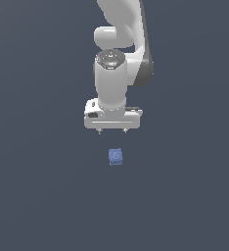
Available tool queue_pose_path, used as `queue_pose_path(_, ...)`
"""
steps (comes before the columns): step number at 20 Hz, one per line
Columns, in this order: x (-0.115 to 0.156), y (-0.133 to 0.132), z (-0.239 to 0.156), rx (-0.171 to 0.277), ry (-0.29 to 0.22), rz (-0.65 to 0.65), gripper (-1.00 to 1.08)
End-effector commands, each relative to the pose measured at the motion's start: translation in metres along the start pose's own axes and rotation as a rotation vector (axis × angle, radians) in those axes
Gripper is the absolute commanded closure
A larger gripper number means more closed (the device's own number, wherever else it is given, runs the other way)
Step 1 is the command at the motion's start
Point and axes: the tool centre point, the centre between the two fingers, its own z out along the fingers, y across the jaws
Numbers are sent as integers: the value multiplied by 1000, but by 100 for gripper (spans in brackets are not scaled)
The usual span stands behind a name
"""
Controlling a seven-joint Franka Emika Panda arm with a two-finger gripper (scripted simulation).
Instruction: Pick up the object and move it to a goal position.
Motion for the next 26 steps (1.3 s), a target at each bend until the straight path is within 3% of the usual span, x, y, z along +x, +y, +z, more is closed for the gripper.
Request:
queue_pose_path(1, 0, 0, 0, 0, 0, 0, -92)
queue_pose_path(16, -4, 1, 5, 3, -25, -13, -92)
queue_pose_path(26, 17, -4, 44, -3, -20, -51, -92)
